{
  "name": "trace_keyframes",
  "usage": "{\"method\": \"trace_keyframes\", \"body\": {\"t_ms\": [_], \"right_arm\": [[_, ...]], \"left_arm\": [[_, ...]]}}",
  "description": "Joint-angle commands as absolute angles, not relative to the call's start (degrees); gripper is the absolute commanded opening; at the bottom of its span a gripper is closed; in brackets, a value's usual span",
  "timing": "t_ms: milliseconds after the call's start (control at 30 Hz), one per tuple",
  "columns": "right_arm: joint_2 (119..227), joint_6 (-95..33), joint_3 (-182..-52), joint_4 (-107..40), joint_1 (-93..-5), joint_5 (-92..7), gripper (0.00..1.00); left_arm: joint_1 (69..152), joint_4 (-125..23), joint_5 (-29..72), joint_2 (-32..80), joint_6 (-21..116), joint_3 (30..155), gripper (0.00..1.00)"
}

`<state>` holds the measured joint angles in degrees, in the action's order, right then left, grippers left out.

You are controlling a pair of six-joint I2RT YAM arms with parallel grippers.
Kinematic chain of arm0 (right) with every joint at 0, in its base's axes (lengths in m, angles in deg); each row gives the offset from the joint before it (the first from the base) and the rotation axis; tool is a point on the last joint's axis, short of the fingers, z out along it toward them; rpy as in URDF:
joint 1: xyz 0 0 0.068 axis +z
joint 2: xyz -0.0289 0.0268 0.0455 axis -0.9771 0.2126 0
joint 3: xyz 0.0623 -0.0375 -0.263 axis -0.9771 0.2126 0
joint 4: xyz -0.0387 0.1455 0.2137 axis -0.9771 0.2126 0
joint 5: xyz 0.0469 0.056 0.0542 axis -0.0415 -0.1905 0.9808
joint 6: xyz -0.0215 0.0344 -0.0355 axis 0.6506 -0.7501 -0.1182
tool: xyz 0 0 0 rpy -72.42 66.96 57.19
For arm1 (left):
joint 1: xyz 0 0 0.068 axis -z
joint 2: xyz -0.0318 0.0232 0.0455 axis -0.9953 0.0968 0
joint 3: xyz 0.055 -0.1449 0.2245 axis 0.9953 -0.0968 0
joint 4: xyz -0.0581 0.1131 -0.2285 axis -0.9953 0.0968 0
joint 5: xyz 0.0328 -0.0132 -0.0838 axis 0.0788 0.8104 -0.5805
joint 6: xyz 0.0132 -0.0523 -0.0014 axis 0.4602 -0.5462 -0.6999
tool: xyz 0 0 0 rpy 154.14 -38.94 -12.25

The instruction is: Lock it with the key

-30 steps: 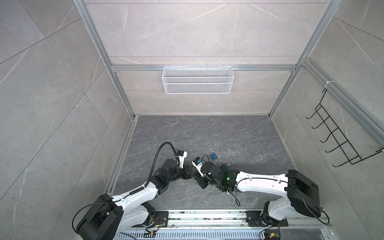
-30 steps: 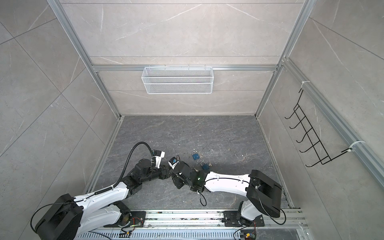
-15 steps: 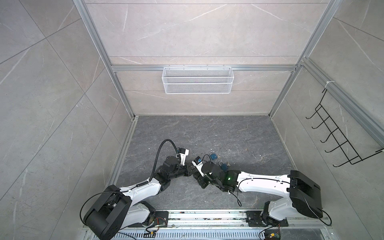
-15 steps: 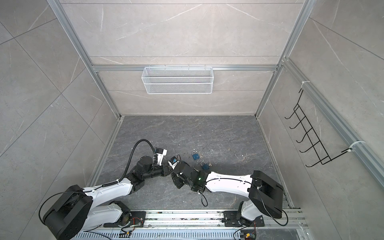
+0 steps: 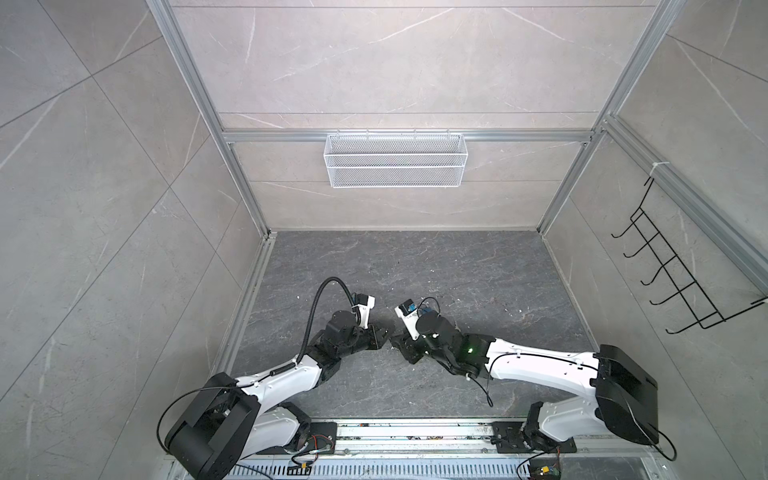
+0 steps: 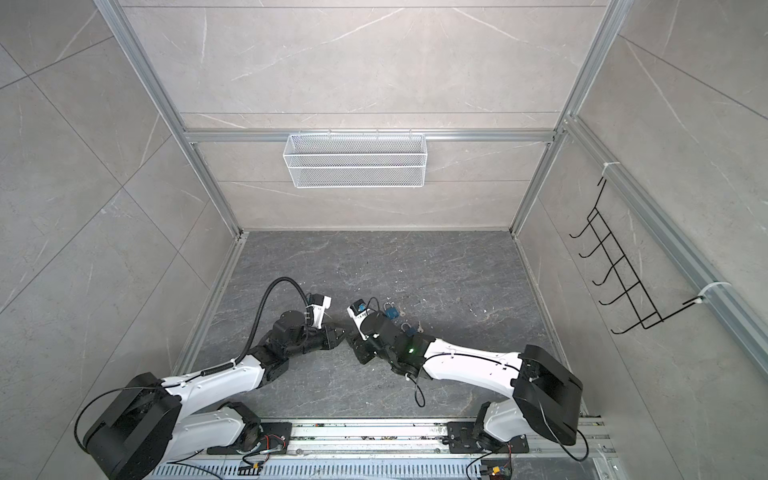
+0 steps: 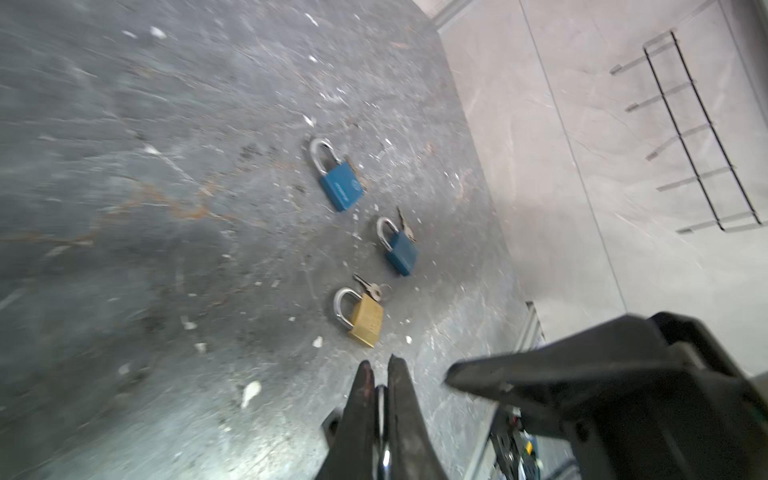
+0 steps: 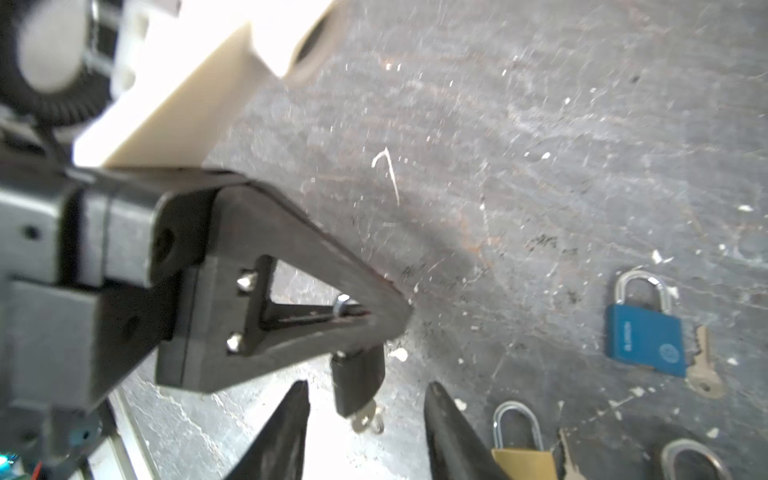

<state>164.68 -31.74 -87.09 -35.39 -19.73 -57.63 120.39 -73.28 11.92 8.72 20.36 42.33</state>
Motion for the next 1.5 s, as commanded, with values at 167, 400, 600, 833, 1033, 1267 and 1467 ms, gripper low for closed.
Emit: {"method": "trace_keyframes", "body": {"t_ms": [167,400,600,833,1033,1267,1467], "right_arm": [[155.8,-30.0,-80.5,-48.9,-22.6,-53.8,0.49],[154.8,-21.0,-80.3,-58.3,-22.6,-53.8,0.44],[158.6,-17.6,-83.2,-63.4,-22.6,-46.7,0.42],[165.3,-18.0,-87.9,-65.6,-22.6,-40.5,0.44],[168.3,-18.7,-90.2,-65.1,-22.7,-39.5,0.44],[170.9,-20.2,-91.0,-65.6,-22.6,-37.7,0.41],[173.1,-21.4,-91.2,-66.9,-22.6,-37.2,0.37]], "left_arm": [[120.1,-71.0,26.3,-5.9,6.4,45.1,0.00],[120.0,-62.3,38.1,-17.9,-13.1,45.7,0.00],[120.0,-57.3,40.1,-22.1,-21.9,46.5,0.00],[120.0,-58.7,35.8,-21.5,-24.7,46.5,0.00],[119.9,-60.2,35.0,-21.5,-24.1,46.1,0.00],[120.0,-60.9,34.8,-21.9,-23.0,46.3,0.00],[120.0,-61.4,34.0,-21.3,-21.9,46.8,0.00]]}}
